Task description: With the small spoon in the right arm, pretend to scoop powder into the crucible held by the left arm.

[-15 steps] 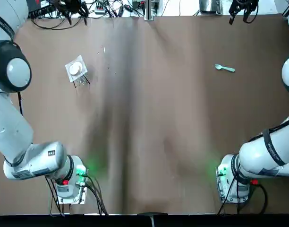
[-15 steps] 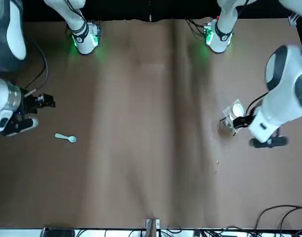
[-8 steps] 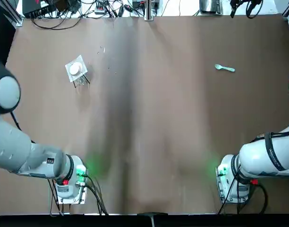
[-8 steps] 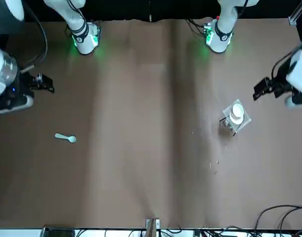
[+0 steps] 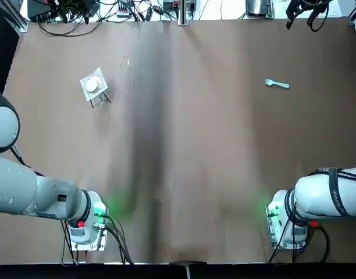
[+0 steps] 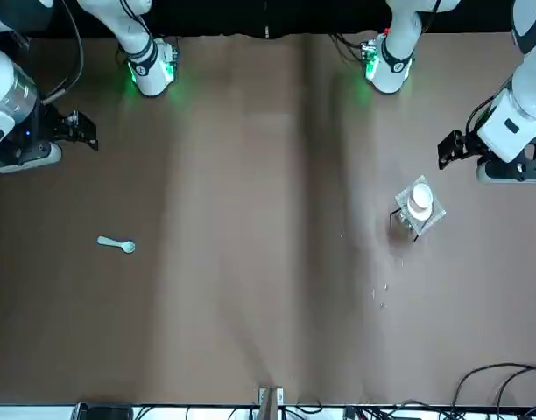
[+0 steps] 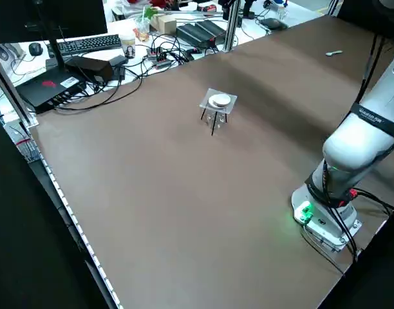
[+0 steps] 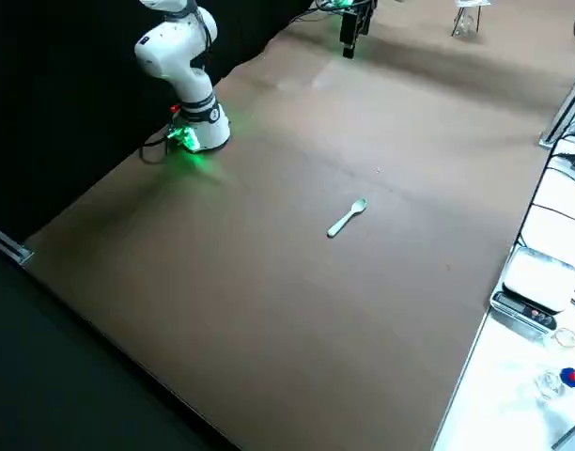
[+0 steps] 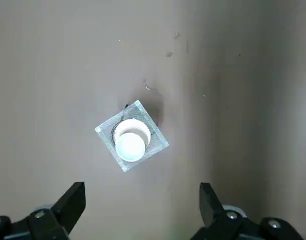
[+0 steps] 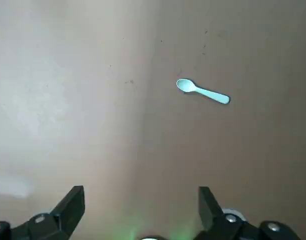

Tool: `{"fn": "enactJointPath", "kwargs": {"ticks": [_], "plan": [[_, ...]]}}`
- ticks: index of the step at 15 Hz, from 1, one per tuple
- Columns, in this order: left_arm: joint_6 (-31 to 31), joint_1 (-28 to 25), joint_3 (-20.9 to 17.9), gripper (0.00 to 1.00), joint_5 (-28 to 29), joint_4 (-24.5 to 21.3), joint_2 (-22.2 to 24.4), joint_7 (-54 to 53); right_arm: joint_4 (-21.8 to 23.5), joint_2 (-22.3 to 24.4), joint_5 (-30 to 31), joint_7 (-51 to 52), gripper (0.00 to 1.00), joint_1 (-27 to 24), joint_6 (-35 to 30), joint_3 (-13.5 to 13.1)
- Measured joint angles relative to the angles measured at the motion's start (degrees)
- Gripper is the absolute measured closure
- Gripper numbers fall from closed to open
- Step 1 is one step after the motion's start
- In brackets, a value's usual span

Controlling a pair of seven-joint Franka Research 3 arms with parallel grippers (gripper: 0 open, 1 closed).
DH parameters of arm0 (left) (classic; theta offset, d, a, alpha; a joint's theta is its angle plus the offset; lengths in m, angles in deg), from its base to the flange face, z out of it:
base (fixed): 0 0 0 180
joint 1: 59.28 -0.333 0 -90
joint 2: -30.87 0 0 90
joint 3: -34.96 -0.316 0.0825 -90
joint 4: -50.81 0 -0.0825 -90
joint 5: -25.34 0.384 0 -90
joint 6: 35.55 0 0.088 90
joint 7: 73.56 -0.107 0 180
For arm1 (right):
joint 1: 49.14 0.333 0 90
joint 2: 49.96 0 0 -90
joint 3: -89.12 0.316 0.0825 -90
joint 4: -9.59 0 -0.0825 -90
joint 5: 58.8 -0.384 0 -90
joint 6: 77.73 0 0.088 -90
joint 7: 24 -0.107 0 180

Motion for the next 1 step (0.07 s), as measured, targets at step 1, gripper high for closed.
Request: {"fn": "enactJointPath", "kwargs": {"ticks": [1], "plan": [[0.0, 0.0, 0.0, 0.00, 0.2, 0.0, 0.0, -0.3, 0.2, 0.1, 0.0, 0.0, 0.00, 0.0, 0.0, -0.1]]}}
